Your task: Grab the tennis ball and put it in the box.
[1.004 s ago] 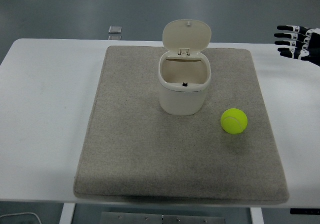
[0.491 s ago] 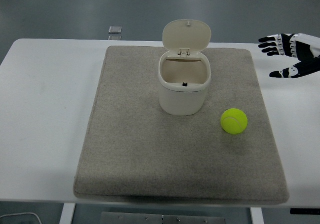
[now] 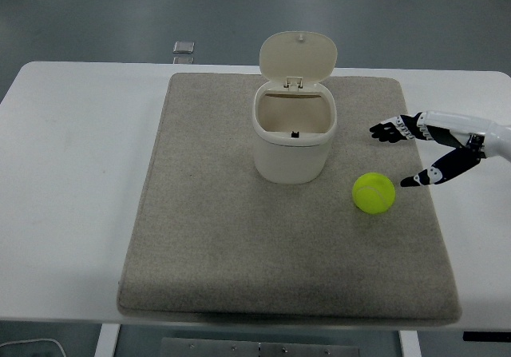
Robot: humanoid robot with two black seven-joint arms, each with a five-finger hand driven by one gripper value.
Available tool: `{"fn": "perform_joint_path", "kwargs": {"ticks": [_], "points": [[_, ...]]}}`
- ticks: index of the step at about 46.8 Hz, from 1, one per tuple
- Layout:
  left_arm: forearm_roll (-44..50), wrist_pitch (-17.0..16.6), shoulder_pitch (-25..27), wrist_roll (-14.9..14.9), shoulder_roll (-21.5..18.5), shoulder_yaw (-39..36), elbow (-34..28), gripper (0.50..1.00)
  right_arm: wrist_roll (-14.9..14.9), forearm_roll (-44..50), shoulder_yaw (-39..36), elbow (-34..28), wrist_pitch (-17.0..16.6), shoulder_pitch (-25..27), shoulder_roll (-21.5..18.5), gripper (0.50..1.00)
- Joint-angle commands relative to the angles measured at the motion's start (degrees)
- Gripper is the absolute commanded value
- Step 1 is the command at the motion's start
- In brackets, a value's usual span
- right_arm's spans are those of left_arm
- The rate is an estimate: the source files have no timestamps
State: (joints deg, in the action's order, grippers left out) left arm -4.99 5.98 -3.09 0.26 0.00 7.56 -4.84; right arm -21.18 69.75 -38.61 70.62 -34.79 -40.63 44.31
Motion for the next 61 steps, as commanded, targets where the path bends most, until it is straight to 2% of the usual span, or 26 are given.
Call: {"fn": "perform_joint_path", "kwargs": {"ticks": [1,10,26,44,50,56,61], "points": [[0.07,0.0,0.02,0.0,0.0,0.0,0.0,0.992,-0.62,1.44,0.29,0.75,1.83,1.34,-0.1,0.911],[-0.02,0.0,0.02,0.0,0.0,0.0,0.0,0.992,-0.8,3.11,3.01,1.01,8.51,2.66,-0.45,0.909],[0.07,0.0,0.02,0.0,0.0,0.0,0.0,0.992,-0.8,5.66,4.51,1.63,15.63,4.41,-1.51,0.907],[-0.02,0.0,0.02,0.0,0.0,0.0,0.0,0.992,-0.71,5.58,4.42,1.54,15.72,4.85,-3.27,0.887],[-0.02,0.0,0.02,0.0,0.0,0.0,0.0,0.992,-0.62,5.66,4.51,1.54,15.72,5.12,-3.62,0.86],[0.07,0.0,0.02,0.0,0.0,0.0,0.0,0.992,-0.62,6.1,4.77,1.54,15.72,5.12,-3.71,0.795],[0.07,0.0,0.02,0.0,0.0,0.0,0.0,0.992,-0.62,6.9,4.77,1.54,15.72,5.12,-3.79,0.766]]}}
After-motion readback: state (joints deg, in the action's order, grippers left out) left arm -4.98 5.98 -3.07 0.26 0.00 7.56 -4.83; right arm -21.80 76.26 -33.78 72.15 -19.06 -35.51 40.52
